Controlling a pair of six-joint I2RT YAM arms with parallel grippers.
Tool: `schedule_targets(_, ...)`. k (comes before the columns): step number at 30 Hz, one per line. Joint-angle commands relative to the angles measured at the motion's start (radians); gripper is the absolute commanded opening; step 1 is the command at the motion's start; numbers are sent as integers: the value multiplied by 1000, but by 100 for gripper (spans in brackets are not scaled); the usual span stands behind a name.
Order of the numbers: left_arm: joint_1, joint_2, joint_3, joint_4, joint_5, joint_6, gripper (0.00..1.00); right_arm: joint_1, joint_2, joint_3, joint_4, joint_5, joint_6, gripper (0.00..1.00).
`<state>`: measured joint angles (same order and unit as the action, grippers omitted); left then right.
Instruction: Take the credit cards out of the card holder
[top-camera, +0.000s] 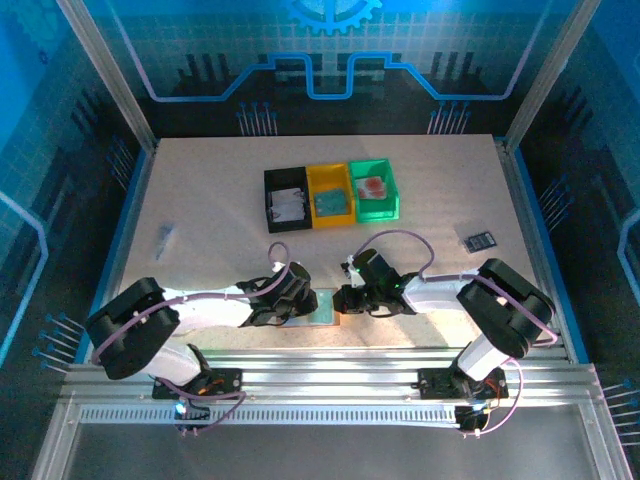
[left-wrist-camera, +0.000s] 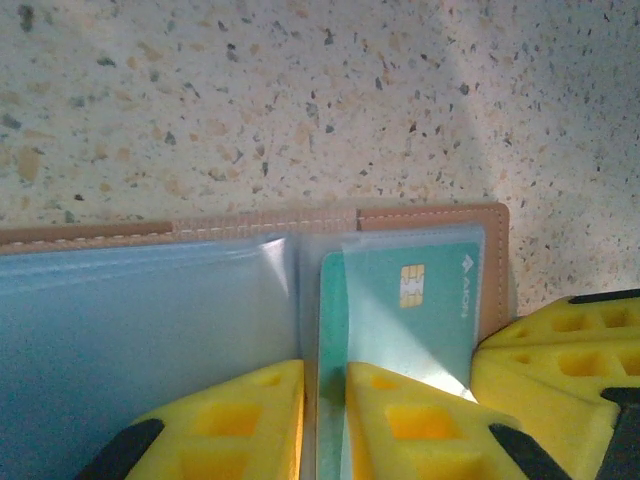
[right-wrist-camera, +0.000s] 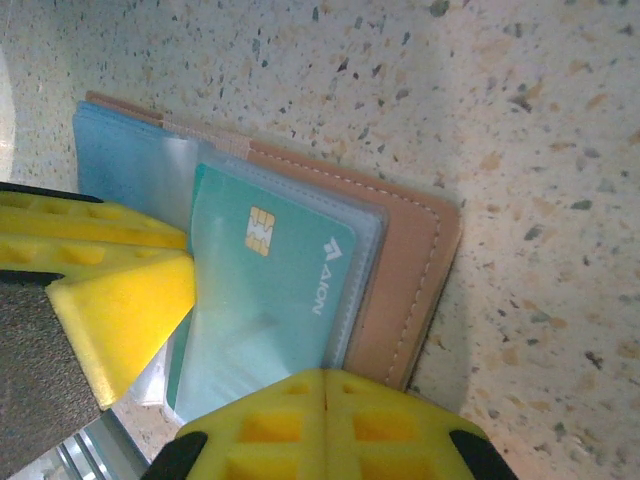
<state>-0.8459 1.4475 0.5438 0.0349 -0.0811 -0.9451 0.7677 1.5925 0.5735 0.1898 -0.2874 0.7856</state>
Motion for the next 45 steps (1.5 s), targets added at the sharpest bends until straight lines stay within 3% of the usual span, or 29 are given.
schedule_targets(1,3,27,-13,70,32,-31,19,37,53,-28,1,41,2,0)
schedule_targets(40,5,-110,-211,602,132,-71,13,68,118,-33,126,18,7,0)
schedule_targets(42,6,-110,-214,616,140,-69,12,68,119,-35,126,19,7,0)
schedule_targets(45,6,-111,-218,626,149,-61,0,68,119,-35,128,19,8,0)
